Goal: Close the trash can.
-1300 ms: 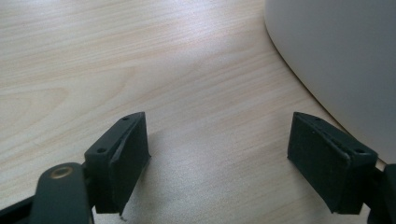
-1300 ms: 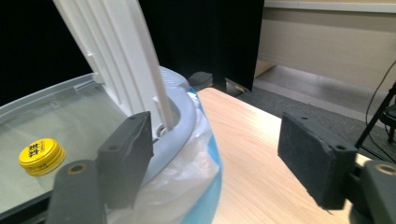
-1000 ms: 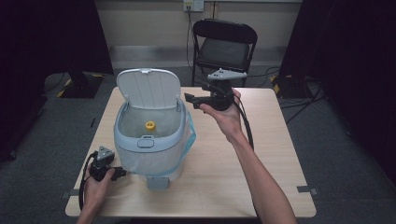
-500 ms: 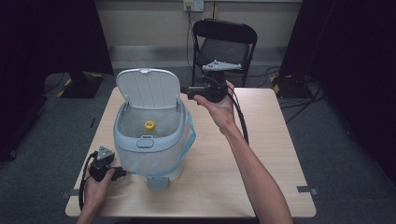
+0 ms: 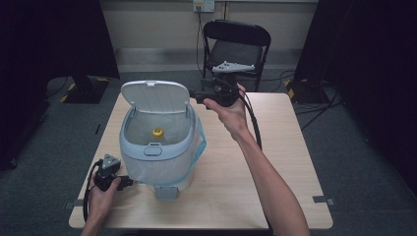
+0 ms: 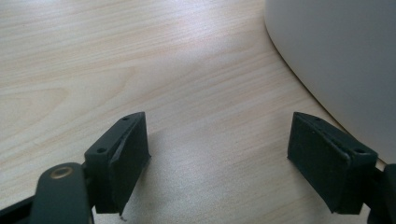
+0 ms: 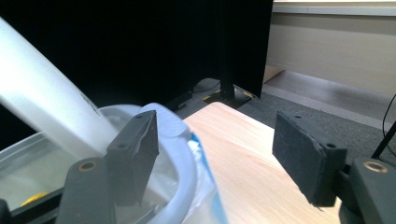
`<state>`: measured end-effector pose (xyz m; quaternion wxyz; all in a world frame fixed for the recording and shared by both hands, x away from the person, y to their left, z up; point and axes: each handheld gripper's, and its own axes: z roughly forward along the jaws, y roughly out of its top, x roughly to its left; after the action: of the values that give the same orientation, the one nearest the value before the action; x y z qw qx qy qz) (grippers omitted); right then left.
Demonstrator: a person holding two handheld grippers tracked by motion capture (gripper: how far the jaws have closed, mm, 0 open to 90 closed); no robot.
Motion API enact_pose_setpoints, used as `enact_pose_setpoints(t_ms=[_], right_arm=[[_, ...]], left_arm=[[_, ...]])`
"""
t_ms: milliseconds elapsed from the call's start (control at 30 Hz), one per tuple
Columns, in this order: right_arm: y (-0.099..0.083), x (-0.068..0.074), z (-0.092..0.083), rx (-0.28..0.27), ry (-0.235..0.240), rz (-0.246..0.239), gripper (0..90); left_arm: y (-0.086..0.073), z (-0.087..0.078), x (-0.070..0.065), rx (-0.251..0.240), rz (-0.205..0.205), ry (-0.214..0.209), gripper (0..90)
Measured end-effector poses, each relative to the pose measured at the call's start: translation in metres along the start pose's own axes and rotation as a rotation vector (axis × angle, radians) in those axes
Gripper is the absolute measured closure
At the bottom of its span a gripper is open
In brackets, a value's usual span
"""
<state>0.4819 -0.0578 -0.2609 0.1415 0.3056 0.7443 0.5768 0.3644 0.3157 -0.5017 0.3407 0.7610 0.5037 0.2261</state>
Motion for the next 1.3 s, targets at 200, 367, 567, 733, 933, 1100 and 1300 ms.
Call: enact_pose_setpoints(t_ms=[200,367,567,733,933,1100,1300], right_arm=[[-0.006,0.007,-0.004,0.003,0.009,-0.017,29.7],[-0.008,0.012,-0.009,0.001,0.032,-0.017,29.6],[-0.005,0.029,-0.012,-0.002,0.073,-0.048,27.6],[-0.008,0.041,-0.012,0.006,0.067,-0.072,27.5],[-0.016,0.053,-0.008,0.042,0.088,-0.084,24.2],[-0.020,0.063,-0.007,0.024,0.082,-0.086,22.8],[-0.026,0.084,-0.001,0.079,0.137,-0.118,19.3]], left_arm=[[0.000,0.000,0.000,0.000,0.000,0.000,19.8],[0.001,0.001,0.000,0.006,-0.005,-0.003,18.0],[0.001,0.002,0.000,0.003,-0.008,-0.001,17.7],[0.001,0.002,0.000,0.004,-0.007,-0.002,17.6],[0.001,0.002,0.000,0.004,-0.007,-0.001,17.7],[0.001,0.002,0.000,0.004,-0.007,-0.001,17.7],[0.001,0.002,0.000,0.004,-0.007,-0.001,17.7]])
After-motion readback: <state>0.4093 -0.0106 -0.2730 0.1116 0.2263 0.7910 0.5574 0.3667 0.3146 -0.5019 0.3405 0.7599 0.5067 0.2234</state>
